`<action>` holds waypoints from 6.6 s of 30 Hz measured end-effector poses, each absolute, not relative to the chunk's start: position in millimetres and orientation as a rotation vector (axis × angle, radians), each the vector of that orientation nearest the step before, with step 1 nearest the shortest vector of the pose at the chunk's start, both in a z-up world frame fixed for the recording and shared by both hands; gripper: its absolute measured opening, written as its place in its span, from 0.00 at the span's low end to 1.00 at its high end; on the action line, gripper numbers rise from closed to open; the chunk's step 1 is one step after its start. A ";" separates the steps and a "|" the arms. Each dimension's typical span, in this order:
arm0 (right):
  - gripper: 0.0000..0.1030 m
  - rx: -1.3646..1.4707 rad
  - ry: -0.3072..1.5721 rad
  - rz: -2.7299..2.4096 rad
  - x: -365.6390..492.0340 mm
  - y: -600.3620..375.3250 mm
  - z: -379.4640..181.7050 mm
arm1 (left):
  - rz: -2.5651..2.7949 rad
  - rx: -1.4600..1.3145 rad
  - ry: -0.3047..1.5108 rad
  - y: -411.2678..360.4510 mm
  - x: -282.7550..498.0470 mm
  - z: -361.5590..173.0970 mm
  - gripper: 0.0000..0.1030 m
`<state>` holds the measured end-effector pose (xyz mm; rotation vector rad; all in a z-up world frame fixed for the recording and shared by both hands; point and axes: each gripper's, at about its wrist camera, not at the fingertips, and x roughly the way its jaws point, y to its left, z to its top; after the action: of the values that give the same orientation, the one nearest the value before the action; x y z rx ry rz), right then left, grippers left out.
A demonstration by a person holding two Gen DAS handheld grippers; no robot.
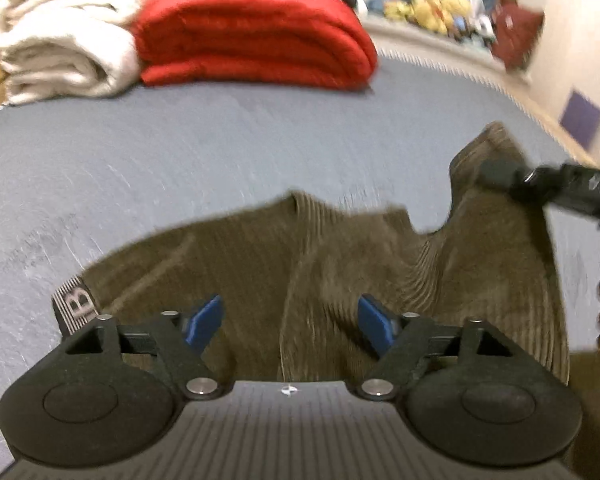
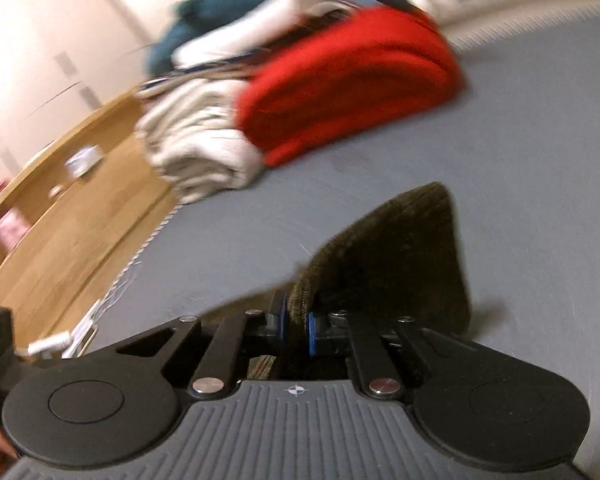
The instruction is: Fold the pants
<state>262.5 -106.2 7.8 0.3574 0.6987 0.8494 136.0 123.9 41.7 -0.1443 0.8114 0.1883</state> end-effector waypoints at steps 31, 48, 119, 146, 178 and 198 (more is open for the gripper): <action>0.09 0.931 0.514 -0.367 293.6 -471.2 -101.4 | -0.178 0.231 0.834 14.9 219.9 -60.5 0.16; 0.28 0.514 0.538 -0.726 211.0 -450.4 -40.9 | -0.475 0.230 0.827 64.3 173.5 -2.9 0.42; 0.24 -0.635 0.674 1.166 -83.0 146.8 -10.4 | 0.156 -0.473 0.893 365.9 124.4 -43.8 0.44; 0.43 -0.659 0.638 1.222 -111.3 188.6 5.1 | 0.287 -0.122 0.791 367.1 66.3 28.0 0.52; 0.74 -0.234 0.773 0.504 -90.7 3.5 81.4 | 0.155 -0.068 0.649 225.9 -27.8 102.9 0.80; 0.84 -0.052 0.461 0.398 -60.1 -161.0 174.7 | -0.031 0.003 0.721 171.0 -1.4 76.7 0.28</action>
<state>-60.1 -161.0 174.7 -0.0521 0.4606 0.3982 -1.4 171.0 76.7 0.0033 0.7208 -0.0307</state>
